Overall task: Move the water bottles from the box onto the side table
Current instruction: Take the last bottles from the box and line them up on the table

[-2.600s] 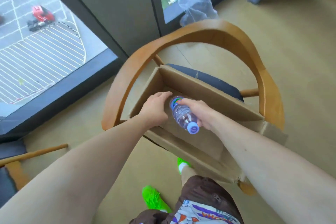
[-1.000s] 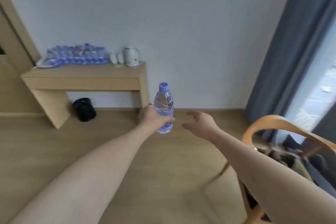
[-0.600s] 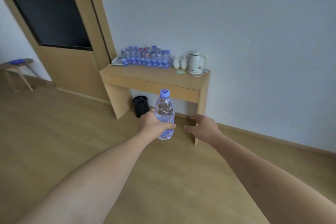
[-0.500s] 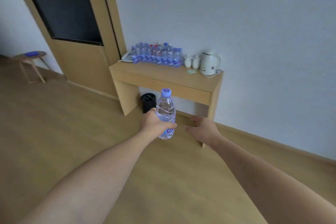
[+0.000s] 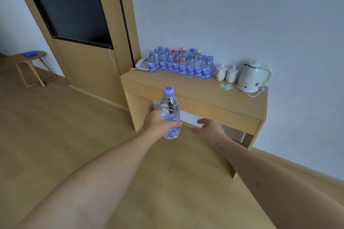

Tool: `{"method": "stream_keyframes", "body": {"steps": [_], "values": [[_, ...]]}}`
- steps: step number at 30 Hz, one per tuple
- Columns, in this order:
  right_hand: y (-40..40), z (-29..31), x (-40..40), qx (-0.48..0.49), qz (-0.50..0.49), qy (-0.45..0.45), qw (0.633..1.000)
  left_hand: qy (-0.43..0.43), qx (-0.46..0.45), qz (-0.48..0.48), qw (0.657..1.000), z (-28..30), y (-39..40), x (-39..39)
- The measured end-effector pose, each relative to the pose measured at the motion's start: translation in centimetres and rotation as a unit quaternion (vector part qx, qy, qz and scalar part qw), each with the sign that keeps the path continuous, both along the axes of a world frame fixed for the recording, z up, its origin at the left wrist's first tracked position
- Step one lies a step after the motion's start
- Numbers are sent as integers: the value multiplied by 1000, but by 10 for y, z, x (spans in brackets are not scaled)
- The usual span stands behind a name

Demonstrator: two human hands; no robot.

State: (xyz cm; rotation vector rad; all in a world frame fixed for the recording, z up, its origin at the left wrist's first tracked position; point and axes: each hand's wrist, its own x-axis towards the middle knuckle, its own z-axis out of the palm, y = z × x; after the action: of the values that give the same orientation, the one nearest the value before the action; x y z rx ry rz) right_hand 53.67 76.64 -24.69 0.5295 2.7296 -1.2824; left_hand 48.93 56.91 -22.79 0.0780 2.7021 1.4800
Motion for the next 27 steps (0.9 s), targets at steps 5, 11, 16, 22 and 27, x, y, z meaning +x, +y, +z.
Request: {"method": "stream_keyframes", "body": {"steps": [5, 11, 16, 22, 27], "values": [[-18, -8, -98, 25, 12, -5, 1000, -11, -7, 1, 1000, -6, -16, -103], [-14, -31, -241, 58, 40, 6, 997, -39, -23, -3, 999, -37, -11, -231], [0, -42, -367, 57, 61, -8, 997, -62, -13, 12, 998, -50, 7, -347], [23, -26, -502, 49, 56, -5, 997, -69, -26, 17, 997, -41, 24, -473], [26, -38, -575, 46, 59, -26, 997, -80, -52, 12, 995, -58, 29, -554]]}}
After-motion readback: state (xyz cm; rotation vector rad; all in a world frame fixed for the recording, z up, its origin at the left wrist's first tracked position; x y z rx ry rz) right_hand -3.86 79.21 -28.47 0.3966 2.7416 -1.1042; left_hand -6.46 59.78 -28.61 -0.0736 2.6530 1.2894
